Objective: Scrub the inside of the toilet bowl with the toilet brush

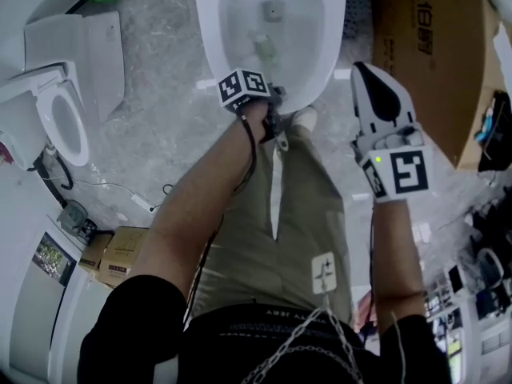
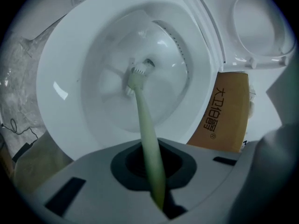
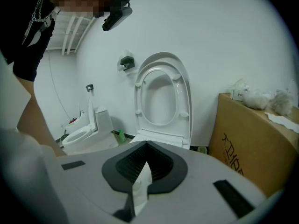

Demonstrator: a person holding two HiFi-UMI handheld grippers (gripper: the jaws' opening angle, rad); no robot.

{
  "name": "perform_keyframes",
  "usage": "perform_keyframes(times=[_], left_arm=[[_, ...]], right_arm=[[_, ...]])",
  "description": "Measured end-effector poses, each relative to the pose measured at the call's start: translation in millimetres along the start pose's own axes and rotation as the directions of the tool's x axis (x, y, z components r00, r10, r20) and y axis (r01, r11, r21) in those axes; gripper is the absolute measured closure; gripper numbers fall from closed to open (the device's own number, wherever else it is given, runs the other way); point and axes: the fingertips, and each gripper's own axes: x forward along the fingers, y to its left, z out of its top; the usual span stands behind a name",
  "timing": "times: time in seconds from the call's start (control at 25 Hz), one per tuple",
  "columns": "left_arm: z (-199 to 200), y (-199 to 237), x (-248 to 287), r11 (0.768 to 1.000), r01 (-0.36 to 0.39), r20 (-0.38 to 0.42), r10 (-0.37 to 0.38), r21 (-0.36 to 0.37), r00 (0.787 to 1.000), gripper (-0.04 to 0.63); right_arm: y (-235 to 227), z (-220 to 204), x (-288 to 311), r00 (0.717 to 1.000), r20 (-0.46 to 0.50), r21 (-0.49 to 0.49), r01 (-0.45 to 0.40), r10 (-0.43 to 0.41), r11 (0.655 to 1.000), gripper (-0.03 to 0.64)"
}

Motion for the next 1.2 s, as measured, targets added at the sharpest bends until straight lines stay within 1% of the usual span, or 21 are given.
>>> perform_keyframes(times=[0.16, 0.24, 0.36, 0.64, 0.8, 0.88, 0.96, 1.08, 1.2], left_arm=[[20, 0, 1, 1.0, -0.027, 0.007, 0.027, 0.009, 1.0, 0.594], [30, 0, -1, 0.999, -0.044, 0.014, 0.044, 0.026, 0.999, 0.594], [46, -3, -6, 0.996, -0.066, 0.028, 0.064, 0.055, 0.998, 0.594], [77, -11, -7, 0.988, -0.102, 0.049, 0.097, 0.113, 0.994, 0.594], [89, -13, -4, 0.979, -0.133, 0.051, 0.126, 0.157, 0.991, 0.594], [95, -14, -2, 0.97, -0.154, 0.052, 0.146, 0.19, 0.988, 0.594], [103, -15, 0, 0.956, -0.179, 0.054, 0.171, 0.234, 0.984, 0.594], [113, -16, 1, 0.93, -0.215, 0.044, 0.211, 0.298, 0.976, 0.594], [116, -19, 3, 0.899, -0.246, 0.028, 0.253, 0.363, 0.967, 0.594]], right_arm=[[-3, 1, 3, 1.0, 0.004, -0.004, 0.007, -0.007, 1.0, 0.626], [-2, 1, 3, 1.0, -0.001, 0.012, 0.011, -0.011, 1.0, 0.626], [-3, -1, 2, 1.0, -0.01, 0.003, 0.013, -0.013, 1.0, 0.626], [4, 4, 2, 1.0, -0.005, 0.067, 0.019, -0.019, 0.998, 0.626], [-1, -3, -4, 1.0, -0.012, 0.022, 0.019, -0.018, 1.0, 0.626], [-4, -6, -8, 1.0, -0.019, 0.015, 0.02, -0.019, 1.0, 0.626], [-6, -8, -11, 1.0, -0.021, 0.016, 0.019, -0.019, 1.0, 0.626], [-10, -10, -17, 0.999, -0.021, 0.027, 0.027, -0.027, 0.999, 0.626], [-14, -17, -24, 0.999, -0.027, 0.042, 0.041, -0.04, 0.998, 0.626]])
